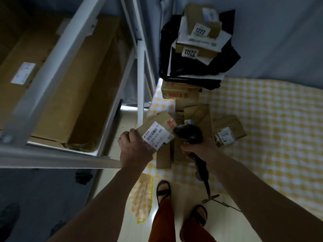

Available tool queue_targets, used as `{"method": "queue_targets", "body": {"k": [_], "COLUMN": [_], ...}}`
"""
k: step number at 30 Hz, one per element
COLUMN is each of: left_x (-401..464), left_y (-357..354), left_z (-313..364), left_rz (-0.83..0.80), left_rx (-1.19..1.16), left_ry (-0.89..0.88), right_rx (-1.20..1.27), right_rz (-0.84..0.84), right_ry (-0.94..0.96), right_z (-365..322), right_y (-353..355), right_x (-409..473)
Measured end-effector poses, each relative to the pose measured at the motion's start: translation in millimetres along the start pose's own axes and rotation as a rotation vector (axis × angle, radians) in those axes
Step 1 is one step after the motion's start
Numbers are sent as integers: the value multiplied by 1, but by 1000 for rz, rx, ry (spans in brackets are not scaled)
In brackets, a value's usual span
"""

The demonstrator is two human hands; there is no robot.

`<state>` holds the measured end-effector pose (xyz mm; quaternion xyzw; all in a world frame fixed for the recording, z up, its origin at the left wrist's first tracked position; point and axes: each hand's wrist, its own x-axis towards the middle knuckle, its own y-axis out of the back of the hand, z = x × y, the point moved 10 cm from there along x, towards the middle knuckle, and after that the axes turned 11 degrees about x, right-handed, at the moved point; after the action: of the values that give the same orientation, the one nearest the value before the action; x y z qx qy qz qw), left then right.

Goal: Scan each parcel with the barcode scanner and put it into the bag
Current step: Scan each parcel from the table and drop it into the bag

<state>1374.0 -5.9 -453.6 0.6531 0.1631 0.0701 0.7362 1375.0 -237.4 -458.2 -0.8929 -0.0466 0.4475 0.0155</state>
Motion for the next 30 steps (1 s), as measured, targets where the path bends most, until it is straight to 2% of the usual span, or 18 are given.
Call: {"method": "queue_targets", "body": {"k": [2, 4, 9, 18, 22, 30], "left_x": [-8, -16, -43, -69, -80, -117], "left_y": [25, 50, 110, 209, 245, 276], "left_z": [8, 17, 32, 84, 107, 105], "left_rz": [38, 52, 80, 186, 249, 329], "left_rx": [-113, -128, -110, -81, -73, -57], "left_ry": [-33, -84, -145, -392, -516, -618], "right_rx": [-2, -8, 9, 74, 111, 117], "right_rz": [-26, -48, -87, -72, 24, 176], "right_ry": [69, 135, 217, 473, 558, 677], "right_z": [-11, -20, -35, -75, -74, -47], "right_y": [2, 3, 6, 33, 43, 28], "right_x": [-23, -48, -111, -223, -264, -323]}}
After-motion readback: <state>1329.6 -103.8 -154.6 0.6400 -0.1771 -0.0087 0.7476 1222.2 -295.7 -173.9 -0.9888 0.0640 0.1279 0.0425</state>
